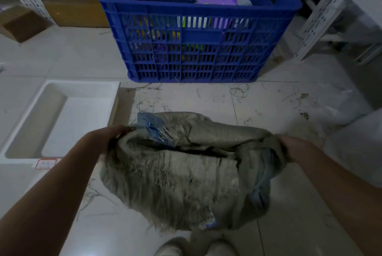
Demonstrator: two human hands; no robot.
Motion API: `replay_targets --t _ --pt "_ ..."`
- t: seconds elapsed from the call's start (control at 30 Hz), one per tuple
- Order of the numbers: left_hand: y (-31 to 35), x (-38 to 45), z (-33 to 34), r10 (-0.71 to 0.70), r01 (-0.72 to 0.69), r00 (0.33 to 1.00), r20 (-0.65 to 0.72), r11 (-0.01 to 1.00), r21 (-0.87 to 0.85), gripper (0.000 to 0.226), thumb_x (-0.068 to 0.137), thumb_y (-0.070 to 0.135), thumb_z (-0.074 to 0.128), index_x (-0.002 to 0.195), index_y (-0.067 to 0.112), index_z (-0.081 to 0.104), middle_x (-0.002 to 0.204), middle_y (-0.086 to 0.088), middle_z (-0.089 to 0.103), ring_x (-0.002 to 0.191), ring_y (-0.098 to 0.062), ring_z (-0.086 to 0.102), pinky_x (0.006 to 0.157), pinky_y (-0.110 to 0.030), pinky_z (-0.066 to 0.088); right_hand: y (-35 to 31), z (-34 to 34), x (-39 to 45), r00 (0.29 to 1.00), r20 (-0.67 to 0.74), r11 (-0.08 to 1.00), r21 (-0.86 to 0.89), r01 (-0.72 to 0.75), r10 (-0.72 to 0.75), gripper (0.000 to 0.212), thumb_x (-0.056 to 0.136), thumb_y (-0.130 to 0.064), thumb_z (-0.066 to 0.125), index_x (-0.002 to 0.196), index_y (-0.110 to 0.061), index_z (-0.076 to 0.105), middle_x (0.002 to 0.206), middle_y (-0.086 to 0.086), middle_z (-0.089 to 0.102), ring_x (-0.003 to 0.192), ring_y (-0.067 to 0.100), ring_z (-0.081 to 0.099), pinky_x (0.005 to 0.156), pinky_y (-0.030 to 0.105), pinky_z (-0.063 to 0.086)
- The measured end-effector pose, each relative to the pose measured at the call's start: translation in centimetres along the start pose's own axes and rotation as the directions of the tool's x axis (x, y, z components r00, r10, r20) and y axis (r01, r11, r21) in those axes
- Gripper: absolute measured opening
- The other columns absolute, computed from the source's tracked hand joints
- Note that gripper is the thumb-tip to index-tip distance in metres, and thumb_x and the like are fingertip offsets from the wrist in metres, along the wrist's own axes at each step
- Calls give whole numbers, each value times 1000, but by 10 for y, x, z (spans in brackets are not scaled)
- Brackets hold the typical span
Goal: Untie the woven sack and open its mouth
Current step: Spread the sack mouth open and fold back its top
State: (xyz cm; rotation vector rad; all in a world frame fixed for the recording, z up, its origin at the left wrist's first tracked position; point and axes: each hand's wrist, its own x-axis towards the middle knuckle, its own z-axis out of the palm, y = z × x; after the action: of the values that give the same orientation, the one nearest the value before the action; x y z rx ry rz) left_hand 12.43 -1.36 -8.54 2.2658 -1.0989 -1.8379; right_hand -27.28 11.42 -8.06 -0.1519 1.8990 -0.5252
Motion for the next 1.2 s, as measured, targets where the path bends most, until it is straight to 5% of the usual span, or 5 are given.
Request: replay_targets --t 0.23,0.37,0.53,0.87,1.2 --pt "-6 -101 19 561 -105 672 -483 719 688 60 89 56 39 111 2 56 114 -25 59 101 -40 59 85 -42 46 -12 -17 -39 834 -120 773 -465 433 -539 57 84 -32 65 131 -8 42 141 14 39 124 26 41 104 40 36" --pt "-45 -142 76 413 -33 856 -311 645 764 98 73 80 1 83 8 67 78 -11 71 71 -24 70 64 -27 47 -25 37 -83 393 161 121 -788 603 -905 87 70 -37 76 142 -16 32 152 10 26 140 28 25 115 46 25" --pt "-48 -87 135 206 23 943 -262 745 667 104 77 81 14 135 -3 33 123 -18 56 104 -28 64 84 -29 49 -44 129 -42 533 538 -398 -843 363 -653 109 71 -51 71 150 -23 1 160 6 1 148 26 -2 116 59 10" --pt "-14 1 152 17 33 988 -155 948 316 96 76 72 37 140 0 36 144 -18 42 132 -36 42 107 -45 34 -25 138 20 562 441 -278 -893 355 -700 65 87 -18 55 144 -13 24 135 15 51 116 30 53 98 42 36" --pt "-15 -5 87 61 -168 956 -286 915 -368 31 86 1 53 115 -6 56 114 -26 59 104 -33 63 79 -37 53 -66 71 3 823 230 702 -435 564 -519 17 82 -3 49 93 -2 62 92 15 61 85 28 58 74 31 44"
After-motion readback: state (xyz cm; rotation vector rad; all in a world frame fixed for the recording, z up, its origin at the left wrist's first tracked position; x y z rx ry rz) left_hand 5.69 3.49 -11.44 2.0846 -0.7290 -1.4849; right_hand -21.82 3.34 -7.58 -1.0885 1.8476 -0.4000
